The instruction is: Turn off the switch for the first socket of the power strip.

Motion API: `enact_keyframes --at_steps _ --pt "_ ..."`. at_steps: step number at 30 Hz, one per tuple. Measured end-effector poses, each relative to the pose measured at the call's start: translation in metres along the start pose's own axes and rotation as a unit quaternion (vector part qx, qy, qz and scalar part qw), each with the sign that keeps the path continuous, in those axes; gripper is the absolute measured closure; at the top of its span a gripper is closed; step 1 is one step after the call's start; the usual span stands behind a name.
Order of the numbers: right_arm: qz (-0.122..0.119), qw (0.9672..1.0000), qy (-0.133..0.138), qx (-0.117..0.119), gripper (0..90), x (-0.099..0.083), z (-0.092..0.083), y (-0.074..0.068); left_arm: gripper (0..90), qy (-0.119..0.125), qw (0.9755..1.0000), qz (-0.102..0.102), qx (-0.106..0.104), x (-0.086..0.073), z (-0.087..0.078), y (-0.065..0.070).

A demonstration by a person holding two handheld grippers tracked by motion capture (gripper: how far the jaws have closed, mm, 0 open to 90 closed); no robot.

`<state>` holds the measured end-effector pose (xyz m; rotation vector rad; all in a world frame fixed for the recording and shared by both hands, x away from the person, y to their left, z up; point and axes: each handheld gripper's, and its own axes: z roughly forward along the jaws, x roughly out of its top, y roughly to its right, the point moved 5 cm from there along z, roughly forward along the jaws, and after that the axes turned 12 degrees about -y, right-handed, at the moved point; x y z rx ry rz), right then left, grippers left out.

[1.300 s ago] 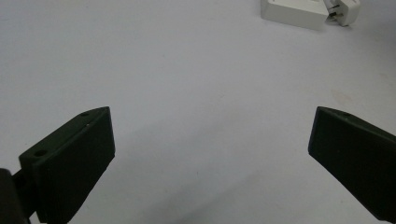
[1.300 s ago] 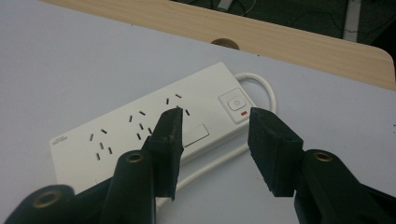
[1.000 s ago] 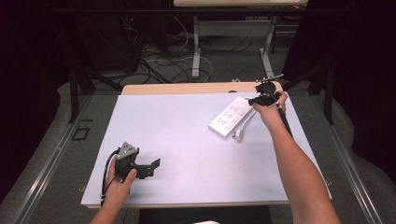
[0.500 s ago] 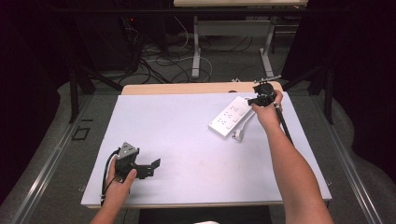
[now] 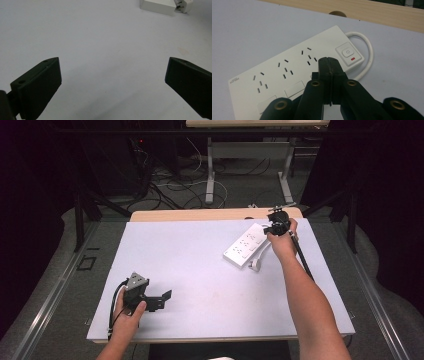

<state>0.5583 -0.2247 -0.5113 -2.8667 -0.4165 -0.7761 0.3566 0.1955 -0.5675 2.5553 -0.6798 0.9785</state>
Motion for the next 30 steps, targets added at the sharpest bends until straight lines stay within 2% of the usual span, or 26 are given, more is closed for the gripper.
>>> enact_keyframes --at_steps 17,24,30 --pt "-0.006 0.9997 -0.023 0.000 90.0 -0.003 0.016 -0.007 0.6 -0.006 1.0000 0.002 -0.003 0.000 0.000 0.000" --pt "-0.022 0.9992 -0.034 0.000 90.0 -0.005 0.022 -0.011 0.6 -0.008 1.0000 0.004 -0.003 0.000 0.001 0.001" --pt "-0.024 0.9989 -0.041 0.000 90.0 -0.006 0.027 -0.014 0.6 -0.009 0.9999 0.004 -0.003 0.000 0.001 0.001"
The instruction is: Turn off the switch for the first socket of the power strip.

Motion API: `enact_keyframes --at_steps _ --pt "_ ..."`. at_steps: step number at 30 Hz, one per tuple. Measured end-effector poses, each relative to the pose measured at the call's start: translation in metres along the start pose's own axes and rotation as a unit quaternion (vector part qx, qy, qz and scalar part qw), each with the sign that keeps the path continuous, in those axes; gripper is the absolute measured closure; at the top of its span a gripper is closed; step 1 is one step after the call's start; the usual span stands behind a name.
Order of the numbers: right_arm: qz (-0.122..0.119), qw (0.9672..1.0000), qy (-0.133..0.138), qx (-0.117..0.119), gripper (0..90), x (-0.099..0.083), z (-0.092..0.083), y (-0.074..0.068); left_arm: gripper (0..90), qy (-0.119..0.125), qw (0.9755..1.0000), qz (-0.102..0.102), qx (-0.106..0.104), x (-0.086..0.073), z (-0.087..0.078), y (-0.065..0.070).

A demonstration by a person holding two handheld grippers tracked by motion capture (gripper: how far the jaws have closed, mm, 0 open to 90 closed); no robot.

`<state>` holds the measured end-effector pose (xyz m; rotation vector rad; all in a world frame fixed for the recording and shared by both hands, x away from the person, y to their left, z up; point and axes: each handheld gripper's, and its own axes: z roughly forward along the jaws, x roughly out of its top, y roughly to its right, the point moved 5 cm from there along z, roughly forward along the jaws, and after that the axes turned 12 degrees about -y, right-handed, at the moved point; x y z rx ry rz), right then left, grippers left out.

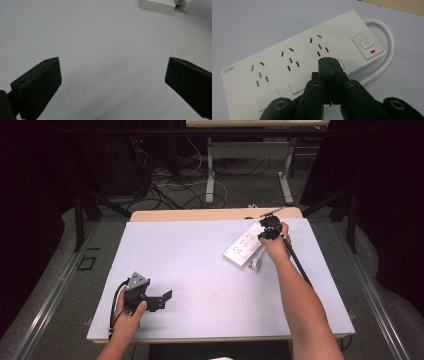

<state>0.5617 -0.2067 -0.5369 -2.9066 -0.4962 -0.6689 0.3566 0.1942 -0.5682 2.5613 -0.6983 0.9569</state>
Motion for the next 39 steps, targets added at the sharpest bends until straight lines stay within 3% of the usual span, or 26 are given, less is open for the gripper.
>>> enact_keyframes --at_steps 4,7,11,28,39 --pt "0.000 1.0000 0.001 0.007 90.0 0.000 0.004 -0.002 0.6 0.005 1.0000 -0.004 0.000 0.000 0.002 0.001" --pt "-0.006 1.0000 -0.006 -0.003 90.0 -0.001 0.005 -0.001 0.6 0.001 1.0000 -0.004 -0.003 0.000 0.001 0.001" --pt "0.002 1.0000 -0.004 -0.001 90.0 0.000 0.010 -0.002 0.6 0.001 1.0000 -0.005 -0.003 0.000 0.001 0.001" --pt "-0.005 0.9999 -0.012 0.003 90.0 0.000 0.021 -0.004 0.6 0.007 1.0000 -0.006 0.001 0.000 0.000 0.000" --pt "0.001 0.9999 -0.009 -0.007 90.0 0.001 0.024 -0.006 0.7 0.007 1.0000 -0.006 0.000 0.000 0.000 0.001"
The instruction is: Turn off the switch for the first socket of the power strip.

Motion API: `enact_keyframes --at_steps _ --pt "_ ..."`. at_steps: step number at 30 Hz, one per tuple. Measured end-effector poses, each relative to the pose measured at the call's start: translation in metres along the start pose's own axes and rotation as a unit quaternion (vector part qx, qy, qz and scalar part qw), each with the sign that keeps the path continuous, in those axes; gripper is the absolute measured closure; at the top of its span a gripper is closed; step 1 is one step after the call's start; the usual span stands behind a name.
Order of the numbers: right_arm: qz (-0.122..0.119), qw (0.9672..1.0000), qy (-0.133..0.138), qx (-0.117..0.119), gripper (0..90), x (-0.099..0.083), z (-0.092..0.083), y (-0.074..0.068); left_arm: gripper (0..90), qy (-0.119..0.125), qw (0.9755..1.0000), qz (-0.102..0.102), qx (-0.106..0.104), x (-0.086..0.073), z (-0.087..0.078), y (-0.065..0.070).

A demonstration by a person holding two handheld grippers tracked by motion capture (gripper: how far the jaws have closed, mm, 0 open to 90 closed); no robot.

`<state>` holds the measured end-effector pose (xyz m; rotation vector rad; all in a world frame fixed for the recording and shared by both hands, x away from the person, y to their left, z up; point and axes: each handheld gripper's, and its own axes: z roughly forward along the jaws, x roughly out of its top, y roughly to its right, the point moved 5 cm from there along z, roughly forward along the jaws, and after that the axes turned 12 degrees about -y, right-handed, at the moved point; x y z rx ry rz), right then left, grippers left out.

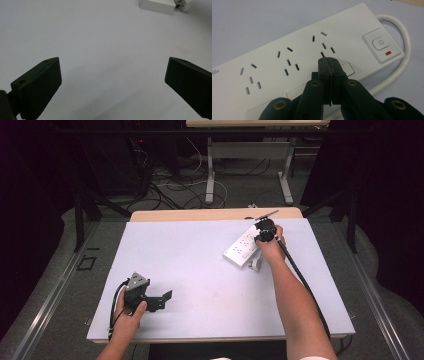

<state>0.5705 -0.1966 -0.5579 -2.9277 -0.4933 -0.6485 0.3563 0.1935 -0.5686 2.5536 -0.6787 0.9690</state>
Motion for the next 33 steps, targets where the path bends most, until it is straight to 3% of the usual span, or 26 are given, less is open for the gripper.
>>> enact_keyframes --at_steps 17,33 --pt "0.001 1.0000 0.002 -0.007 89.2 -0.0007 0.0008 0.0012 0.7 0.000 1.0000 0.000 0.001 -0.0003 -0.0002 0.0002" --pt "0.005 1.0000 0.002 0.005 90.0 -0.0025 0.0027 0.0013 0.7 0.000 1.0000 -0.004 -0.001 -0.0007 0.0001 0.0011"
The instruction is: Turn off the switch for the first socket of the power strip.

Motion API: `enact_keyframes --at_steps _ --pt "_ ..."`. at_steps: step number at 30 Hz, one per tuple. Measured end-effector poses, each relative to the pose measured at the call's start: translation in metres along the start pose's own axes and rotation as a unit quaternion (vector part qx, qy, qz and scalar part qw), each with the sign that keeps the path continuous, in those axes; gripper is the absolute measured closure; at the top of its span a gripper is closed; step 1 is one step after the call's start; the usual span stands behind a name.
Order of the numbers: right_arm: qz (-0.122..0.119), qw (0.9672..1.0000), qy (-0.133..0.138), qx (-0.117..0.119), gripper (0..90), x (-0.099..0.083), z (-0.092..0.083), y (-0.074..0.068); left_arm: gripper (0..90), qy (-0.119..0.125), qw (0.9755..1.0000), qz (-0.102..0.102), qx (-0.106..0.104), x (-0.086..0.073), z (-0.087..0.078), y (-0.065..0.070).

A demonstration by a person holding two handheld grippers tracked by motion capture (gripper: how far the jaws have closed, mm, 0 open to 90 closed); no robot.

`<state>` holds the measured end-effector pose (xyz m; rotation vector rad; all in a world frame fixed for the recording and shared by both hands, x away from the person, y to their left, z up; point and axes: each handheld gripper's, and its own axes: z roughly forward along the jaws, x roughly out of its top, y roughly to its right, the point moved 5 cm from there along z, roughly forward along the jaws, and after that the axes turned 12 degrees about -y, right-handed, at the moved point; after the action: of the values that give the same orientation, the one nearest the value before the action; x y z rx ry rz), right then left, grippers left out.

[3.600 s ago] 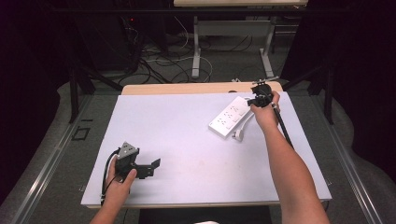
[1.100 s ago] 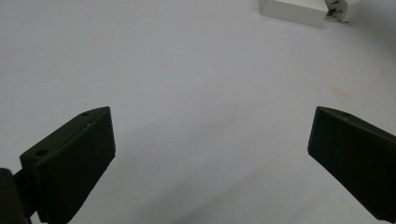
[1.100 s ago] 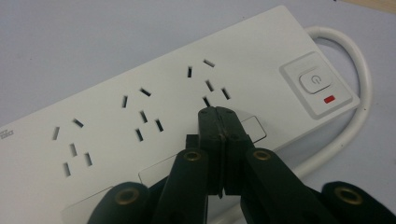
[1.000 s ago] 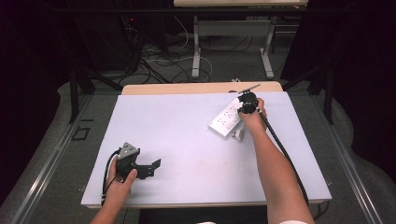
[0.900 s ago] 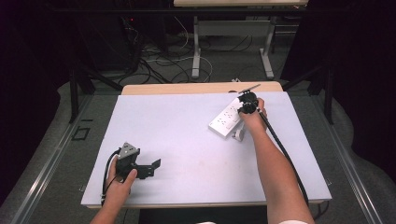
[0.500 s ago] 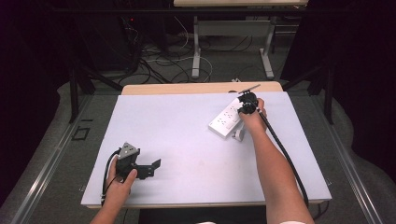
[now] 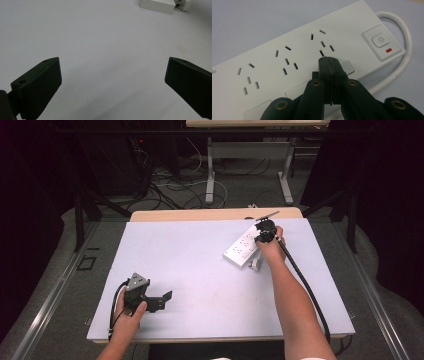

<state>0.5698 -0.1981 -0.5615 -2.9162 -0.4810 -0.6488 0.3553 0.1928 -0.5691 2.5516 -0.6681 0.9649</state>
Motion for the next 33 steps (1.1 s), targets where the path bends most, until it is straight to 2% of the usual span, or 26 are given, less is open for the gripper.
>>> enact_keyframes --at_steps 5,10,15,18,23,31,33 --pt "-0.004 1.0000 0.001 -0.006 90.0 0.000 0.000 0.001 0.7 0.000 1.0000 0.001 0.000 0.000 0.000 0.000" --pt "-0.009 0.9999 0.009 -0.003 89.8 0.000 0.001 0.000 0.7 -0.001 1.0000 0.002 0.002 0.000 0.001 -0.001" --pt "-0.003 1.0000 0.007 -0.005 88.0 0.000 0.000 0.001 0.7 -0.002 1.0000 0.003 0.004 0.001 0.000 -0.002" --pt "-0.006 1.0000 0.006 -0.002 87.4 0.000 -0.002 0.001 0.7 -0.007 1.0000 0.001 -0.004 0.000 0.001 0.000" --pt "0.000 0.9999 0.010 -0.001 86.0 0.001 -0.007 0.000 0.7 -0.008 0.9999 0.006 -0.001 0.000 0.001 0.000" --pt "-0.008 0.9998 0.018 0.001 83.6 0.002 -0.016 0.002 0.7 -0.005 1.0000 0.008 0.002 0.001 0.003 0.001" --pt "0.001 0.9999 0.016 0.004 82.5 0.002 -0.018 0.001 0.7 -0.007 0.9999 0.009 0.001 0.001 0.003 0.002"
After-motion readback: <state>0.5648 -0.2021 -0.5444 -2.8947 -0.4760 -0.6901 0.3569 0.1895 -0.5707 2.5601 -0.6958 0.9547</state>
